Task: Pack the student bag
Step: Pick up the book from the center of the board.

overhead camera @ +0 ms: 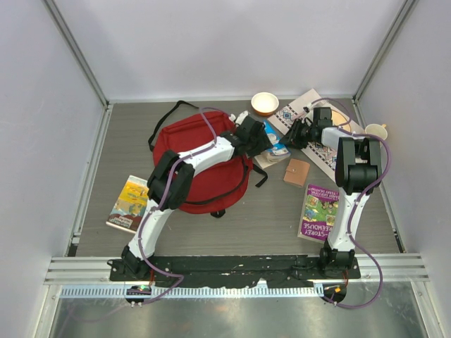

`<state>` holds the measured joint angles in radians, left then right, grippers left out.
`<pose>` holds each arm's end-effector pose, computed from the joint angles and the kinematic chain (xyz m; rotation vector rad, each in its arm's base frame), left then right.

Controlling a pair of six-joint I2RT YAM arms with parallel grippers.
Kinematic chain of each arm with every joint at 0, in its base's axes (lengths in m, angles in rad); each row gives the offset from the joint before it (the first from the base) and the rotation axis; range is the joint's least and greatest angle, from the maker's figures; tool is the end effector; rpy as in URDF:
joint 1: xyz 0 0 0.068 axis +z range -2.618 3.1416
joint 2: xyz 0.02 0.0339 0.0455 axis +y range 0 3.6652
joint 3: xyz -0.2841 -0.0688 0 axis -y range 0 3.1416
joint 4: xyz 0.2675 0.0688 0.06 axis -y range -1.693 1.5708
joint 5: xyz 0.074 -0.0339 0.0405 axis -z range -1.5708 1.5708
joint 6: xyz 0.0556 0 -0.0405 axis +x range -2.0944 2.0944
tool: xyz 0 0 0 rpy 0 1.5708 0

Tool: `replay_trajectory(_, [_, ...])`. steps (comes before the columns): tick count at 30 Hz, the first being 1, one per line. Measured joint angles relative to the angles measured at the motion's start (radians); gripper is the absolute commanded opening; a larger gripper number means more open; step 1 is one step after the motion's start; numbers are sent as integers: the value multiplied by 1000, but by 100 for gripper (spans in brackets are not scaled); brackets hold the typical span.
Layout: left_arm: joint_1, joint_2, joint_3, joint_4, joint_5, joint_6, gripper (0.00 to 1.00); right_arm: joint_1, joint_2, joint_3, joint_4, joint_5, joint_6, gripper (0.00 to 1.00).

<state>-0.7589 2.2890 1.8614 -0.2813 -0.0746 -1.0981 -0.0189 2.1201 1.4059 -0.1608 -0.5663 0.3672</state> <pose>0.4190 -0.3916 0.1868 -0.4527 2.3958 -0.8430 0.4877 0.0206 0.1331 0.2140 2.4281 0.8470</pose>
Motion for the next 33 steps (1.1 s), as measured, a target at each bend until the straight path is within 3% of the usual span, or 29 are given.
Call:
replay_trajectory(4, [0,0,0,1,8,-6,52,0,-1,-1,-5,-1,0,34])
replay_trajectory(7, [1,0,0,0,14,-21,38,0,-2,-2,-5,0,-3,34])
replay_trajectory(8, [2,0,0,0,16,-23,29,0,-2,-2,-5,0,-3,34])
replay_trajectory(13, [7,0,-2,-1,35,-38,0,0,-4,-4,-6,0,-4,34])
replay_trajectory(14, [8,0,-5,1,35,-40,0,0,-6,-5,-8,1,-4,35])
replay_trajectory(18, [13,0,-19,16,55,-42,0,0,-18,-15,-12,8,2,55])
replay_trajectory(21, [14,0,-29,49,91,-23,0,1,-49,-35,-21,20,10,65])
replay_trajectory(33, [1,-156,-131,92,201,146,0,31,-325,-117,-59,58,106,73])
